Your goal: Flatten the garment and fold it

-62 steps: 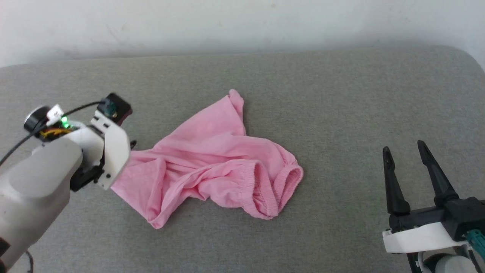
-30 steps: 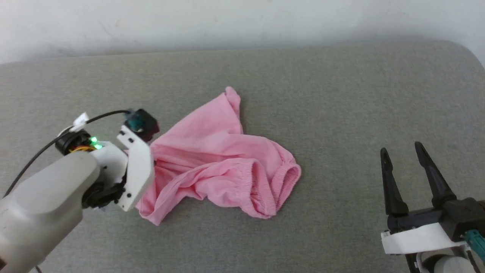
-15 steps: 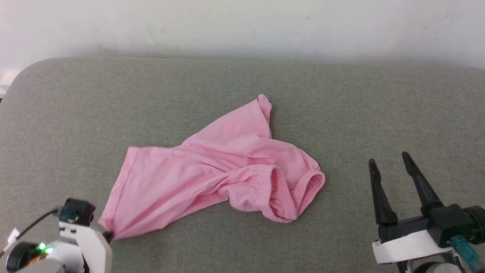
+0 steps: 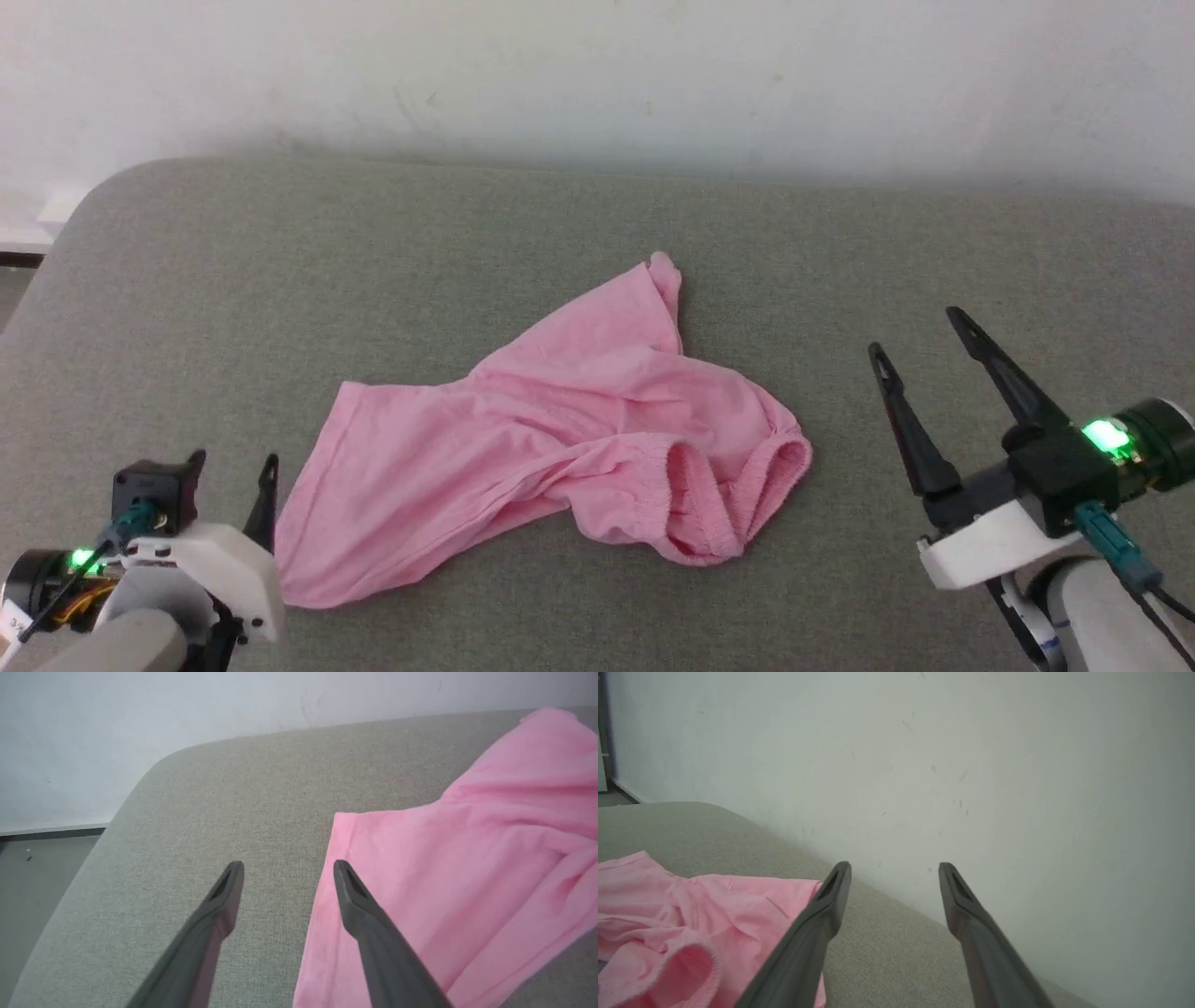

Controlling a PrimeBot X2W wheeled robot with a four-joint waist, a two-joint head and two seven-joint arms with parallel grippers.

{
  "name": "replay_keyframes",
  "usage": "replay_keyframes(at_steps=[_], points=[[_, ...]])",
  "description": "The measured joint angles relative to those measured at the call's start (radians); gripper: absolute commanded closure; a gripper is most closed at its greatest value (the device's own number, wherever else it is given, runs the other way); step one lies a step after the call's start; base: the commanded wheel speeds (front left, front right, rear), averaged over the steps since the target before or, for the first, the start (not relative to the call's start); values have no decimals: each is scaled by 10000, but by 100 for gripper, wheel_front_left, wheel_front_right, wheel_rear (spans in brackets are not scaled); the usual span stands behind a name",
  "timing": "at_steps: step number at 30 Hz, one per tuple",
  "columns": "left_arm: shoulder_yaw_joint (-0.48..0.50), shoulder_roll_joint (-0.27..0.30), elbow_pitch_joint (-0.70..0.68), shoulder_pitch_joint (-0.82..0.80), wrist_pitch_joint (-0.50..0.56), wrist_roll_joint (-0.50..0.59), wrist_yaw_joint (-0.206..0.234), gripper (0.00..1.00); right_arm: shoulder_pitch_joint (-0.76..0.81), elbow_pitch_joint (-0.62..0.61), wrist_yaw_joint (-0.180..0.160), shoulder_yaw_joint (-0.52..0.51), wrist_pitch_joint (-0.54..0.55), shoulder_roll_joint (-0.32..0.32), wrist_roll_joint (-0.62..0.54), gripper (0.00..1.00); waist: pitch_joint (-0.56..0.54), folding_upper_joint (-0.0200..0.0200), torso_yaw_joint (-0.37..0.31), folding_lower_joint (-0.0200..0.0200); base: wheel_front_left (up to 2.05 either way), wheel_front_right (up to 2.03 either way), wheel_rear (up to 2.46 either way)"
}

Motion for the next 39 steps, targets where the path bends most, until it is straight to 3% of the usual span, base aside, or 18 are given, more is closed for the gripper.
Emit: replay_keyframes(at_steps=[3,8,11,15,24,31,37,38,39], points=[[869,-194,-593,22,-84,1095,826,0,-744,535,0,1195,267,-876,508,0,-80,0,107,1,0,0,0],[2905,-1053,-1941,860,-96,3484,1860,0,-2397,834,2,4113,2021,-2439,2395,0,-83,0,291,1,0,0,0],[3894,-1716,-2372,1703,-96,4598,2169,0,-3545,840,2,5992,3480,-3179,3904,0,22,0,367,1,0,0,0],[4872,-2633,-2711,2371,-96,5837,2230,0,-5003,872,2,8096,4930,-3971,5315,0,200,0,522,1,0,0,0],[6111,-4268,-2683,2738,-96,7269,1024,0,-7327,2186,4,11062,5235,-3940,6477,0,779,0,1051,2,0,0,0],[6951,-5235,-2378,2614,-96,8021,104,0,-7755,3404,2,11407,4924,-3137,6717,0,1375,0,1445,3,0,0,0],[7586,-5829,-2167,2607,-96,8487,-520,0,-7164,3104,-6,11279,6606,-2951,6341,0,1742,0,1653,1,0,0,0],[7678,-5917,-2146,2606,-96,8585,-616,0,-7163,2974,-19,11231,6872,-2974,6347,31,1778,0,1663,1,0,0,0],[7772,-6006,-2121,2605,-96,8673,-686,0,-7163,2886,-35,11194,7041,-2995,6376,31,1799,0,1656,1,0,0,0]])
